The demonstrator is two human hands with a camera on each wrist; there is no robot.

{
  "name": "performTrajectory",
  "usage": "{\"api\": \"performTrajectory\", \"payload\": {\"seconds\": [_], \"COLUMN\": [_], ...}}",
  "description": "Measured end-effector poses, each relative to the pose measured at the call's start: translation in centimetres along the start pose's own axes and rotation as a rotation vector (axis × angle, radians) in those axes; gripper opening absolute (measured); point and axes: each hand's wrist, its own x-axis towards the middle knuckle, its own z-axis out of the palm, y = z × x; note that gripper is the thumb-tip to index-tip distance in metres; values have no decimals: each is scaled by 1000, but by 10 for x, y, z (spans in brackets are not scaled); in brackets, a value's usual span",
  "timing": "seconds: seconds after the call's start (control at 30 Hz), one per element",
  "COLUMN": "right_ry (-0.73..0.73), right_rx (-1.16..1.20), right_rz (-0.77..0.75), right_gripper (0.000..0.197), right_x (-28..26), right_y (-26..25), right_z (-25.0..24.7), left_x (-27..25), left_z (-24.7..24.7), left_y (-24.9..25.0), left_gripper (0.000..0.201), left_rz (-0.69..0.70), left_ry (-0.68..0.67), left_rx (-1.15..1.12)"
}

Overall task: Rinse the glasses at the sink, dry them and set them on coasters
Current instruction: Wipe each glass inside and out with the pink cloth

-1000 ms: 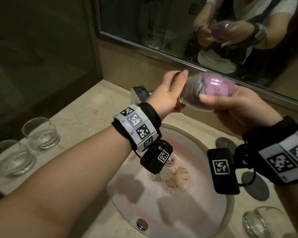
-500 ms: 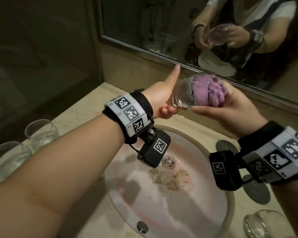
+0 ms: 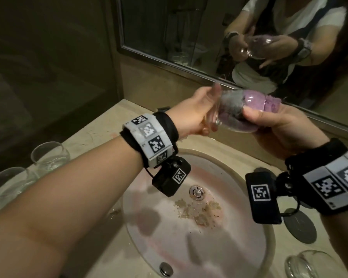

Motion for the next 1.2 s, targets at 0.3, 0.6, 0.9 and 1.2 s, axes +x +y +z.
{"api": "performTrajectory", "payload": {"seconds": [0.3,0.6,0.9,1.2], "right_ry": [61,451,204,28], "right_rx": [122,324,-1055,-1048], "right_rz": [72,-39,-420,-698], "right_gripper": [37,30,28,28], "right_x": [-11,-31,-40,-76], "right_y": [6,-19,5,31], "right_z": [-3,-29,16,4], "left_x": [-4,-23,-35,-51], "left_z": [-4,-12,13,23], "left_y": [-7,-17,-22,-38], "left_gripper": [33,40,35,50], "left_rz": [138,197,332,97], "left_ry": [79,18,107,183], "left_rx": [175,88,349,-9]}}
